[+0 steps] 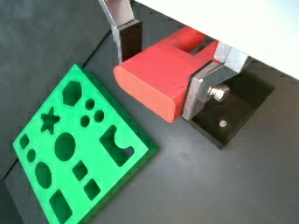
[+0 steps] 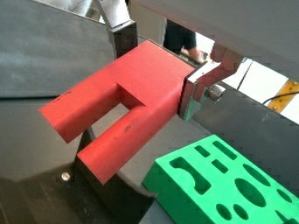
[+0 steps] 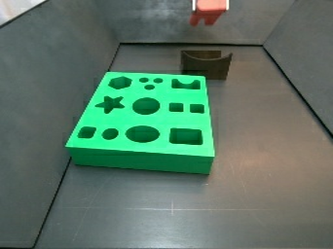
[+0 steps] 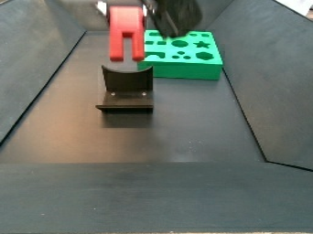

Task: Pick up the square-circle object. Move up. Rotate the square-circle object. Place the square-circle object on the fixture. Regrasp the square-circle object. Move to above the board. Insert the square-circle object.
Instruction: Place the square-circle object on the fixture.

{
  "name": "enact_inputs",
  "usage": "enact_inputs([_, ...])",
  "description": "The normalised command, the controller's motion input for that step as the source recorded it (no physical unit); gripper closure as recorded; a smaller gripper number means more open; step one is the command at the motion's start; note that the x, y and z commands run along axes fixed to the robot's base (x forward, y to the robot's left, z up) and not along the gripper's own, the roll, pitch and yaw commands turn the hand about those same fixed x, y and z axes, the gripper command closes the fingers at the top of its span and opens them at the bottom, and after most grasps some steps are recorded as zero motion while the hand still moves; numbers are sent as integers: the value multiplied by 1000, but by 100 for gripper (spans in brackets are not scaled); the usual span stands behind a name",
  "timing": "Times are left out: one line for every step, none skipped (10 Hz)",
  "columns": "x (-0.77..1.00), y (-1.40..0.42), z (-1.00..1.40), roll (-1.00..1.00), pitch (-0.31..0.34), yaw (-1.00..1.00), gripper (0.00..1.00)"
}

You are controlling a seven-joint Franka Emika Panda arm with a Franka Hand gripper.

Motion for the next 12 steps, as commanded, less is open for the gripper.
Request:
enact_inputs([141, 140, -1000, -965, 193, -121, 100])
enact_inputs([152, 136, -1000, -811, 184, -140, 100])
enact_inputs([158, 140, -1000, -585, 136, -168, 100])
enact_inputs([163, 143, -1000, -410, 99, -180, 100])
enact_inputs([174, 137, -1000, -272, 67, -181, 100])
enact_inputs([179, 135, -1000, -204, 36, -173, 100])
enact_inputs([140, 108, -712, -173, 0, -157, 100])
enact_inputs([114, 82, -511, -160, -21, -139, 100])
enact_inputs([91, 114, -377, -120, -45, -109, 100])
enact_inputs([76, 139, -324, -102, -61, -85, 100])
enact_inputs([76, 139, -324, -102, -61, -85, 100])
enact_inputs([71, 157, -322, -98, -64, -76, 100])
